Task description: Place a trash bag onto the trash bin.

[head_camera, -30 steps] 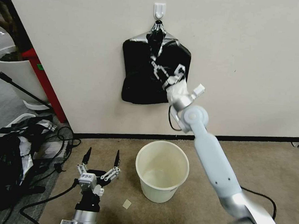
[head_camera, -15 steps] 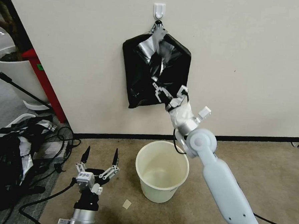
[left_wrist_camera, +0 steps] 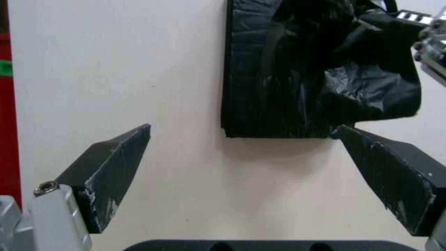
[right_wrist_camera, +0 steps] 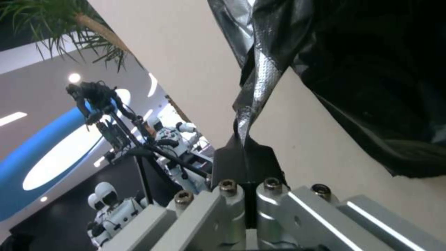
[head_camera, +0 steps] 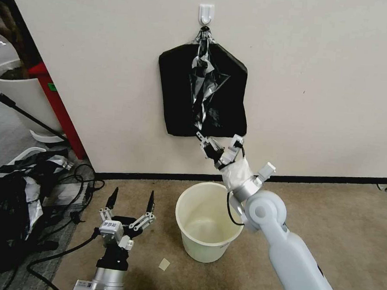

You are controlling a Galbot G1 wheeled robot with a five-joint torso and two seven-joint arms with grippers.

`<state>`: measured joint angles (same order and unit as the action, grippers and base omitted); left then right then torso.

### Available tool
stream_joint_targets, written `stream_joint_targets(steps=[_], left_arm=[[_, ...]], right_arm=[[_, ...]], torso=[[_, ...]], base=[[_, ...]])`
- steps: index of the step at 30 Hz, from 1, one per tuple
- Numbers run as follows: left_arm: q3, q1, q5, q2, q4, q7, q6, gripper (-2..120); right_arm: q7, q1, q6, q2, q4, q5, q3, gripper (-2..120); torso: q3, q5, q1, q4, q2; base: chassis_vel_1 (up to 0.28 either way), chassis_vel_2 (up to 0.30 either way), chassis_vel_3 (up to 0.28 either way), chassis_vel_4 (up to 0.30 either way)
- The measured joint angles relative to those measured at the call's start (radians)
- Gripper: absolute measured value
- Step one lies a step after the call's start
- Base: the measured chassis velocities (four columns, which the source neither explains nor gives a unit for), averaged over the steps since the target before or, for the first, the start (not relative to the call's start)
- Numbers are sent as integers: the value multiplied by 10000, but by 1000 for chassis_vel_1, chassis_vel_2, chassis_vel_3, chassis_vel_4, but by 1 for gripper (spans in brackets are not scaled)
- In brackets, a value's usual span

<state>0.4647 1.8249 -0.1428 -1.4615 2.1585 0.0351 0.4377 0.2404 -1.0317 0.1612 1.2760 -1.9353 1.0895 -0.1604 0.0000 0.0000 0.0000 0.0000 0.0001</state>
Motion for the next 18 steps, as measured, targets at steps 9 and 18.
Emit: stream_joint_targets(steps=[9,18], left_arm=[[-49,-58,-55,118,-86,19,-15,100],[-30,-106,-157,352,-111,31,-35,100]], right_arm=[[256,-677,-175,-303,-245,-456,44,0],[509,-1367,-350,-599,-572,-876,99,0]], torso=[[0,0,-1,1,1],[0,0,0,0,0]], base=[[0,0,0,0],[0,0,0,0]])
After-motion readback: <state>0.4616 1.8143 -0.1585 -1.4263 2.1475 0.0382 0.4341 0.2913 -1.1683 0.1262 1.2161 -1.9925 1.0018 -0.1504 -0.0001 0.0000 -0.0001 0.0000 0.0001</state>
